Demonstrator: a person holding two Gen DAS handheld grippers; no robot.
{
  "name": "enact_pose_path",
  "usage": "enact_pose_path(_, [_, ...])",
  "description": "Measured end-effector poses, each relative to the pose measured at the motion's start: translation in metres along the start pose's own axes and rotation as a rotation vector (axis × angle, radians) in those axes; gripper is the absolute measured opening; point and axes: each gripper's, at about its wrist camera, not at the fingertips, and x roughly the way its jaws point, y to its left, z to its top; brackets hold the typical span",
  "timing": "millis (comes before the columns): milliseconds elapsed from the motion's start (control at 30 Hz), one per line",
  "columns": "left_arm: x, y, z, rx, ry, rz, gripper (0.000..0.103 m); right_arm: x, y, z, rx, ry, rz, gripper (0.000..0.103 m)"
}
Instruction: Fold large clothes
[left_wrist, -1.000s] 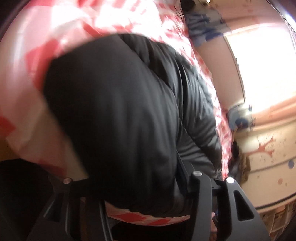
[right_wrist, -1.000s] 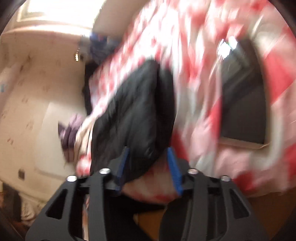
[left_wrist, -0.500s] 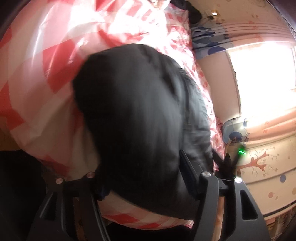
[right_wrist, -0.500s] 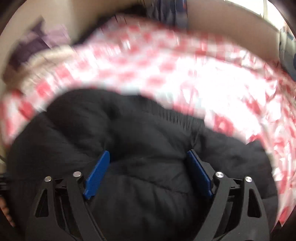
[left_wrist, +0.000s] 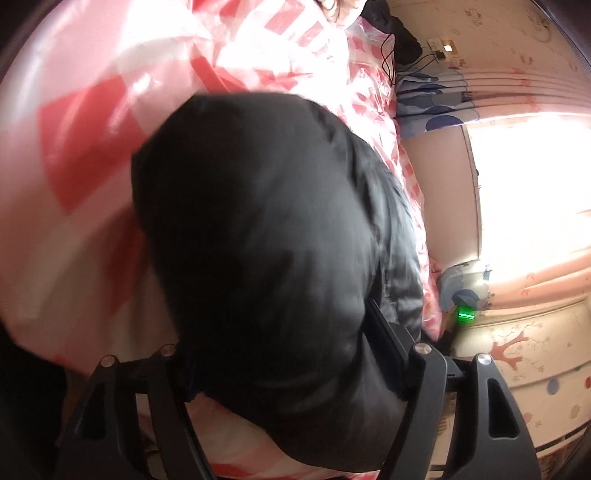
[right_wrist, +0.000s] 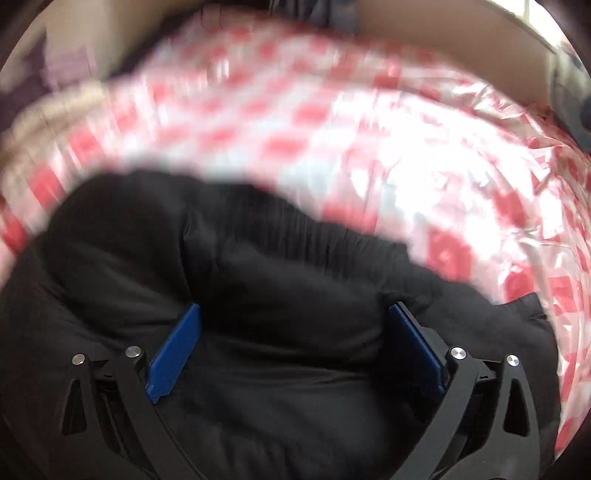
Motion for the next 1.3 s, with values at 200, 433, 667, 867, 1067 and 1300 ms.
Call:
enact_pose_path(200, [-0.001, 0.0, -0.003, 0.0, 0.006, 0.031, 0.07, -0.076, -0.006, -0.019, 0.022, -0.146, 0.079, 0.097])
enact_pose_path(433, [-0.011, 0.003, -0.012, -0.066, -0.058, 0.015, 0.071, -0.061, 0.02, -0.067, -0.124, -0.106, -0.021, 0.097])
enact_pose_path(667, [-0.018, 0.008, -0.009, -0.092, -0.042, 0.004, 0.076, -0.064, 0.013, -0.06, -0.086, -0.064, 0.01, 0.097])
enact_pose_path(867, [0.006, 0.017, 0.003, -0.147, -0.024, -0.039, 0.077, -0.093, 0.03, -0.063, -0.123, -0.148, 0.028, 0.097])
enact_pose_path(1067, [0.003, 0.003, 0.0, -0.034, -0.037, -0.06, 0.036, -0.101, 0.029, -0.064, -0.103, -0.193, 0.021, 0.097])
enact_pose_path(1300, [-0.006, -0.044, -0.01, 0.207, -0.11, -0.007, 0.02, -0.058, 0.056, -0.073, -0.19, -0.112, -0.064, 0.097])
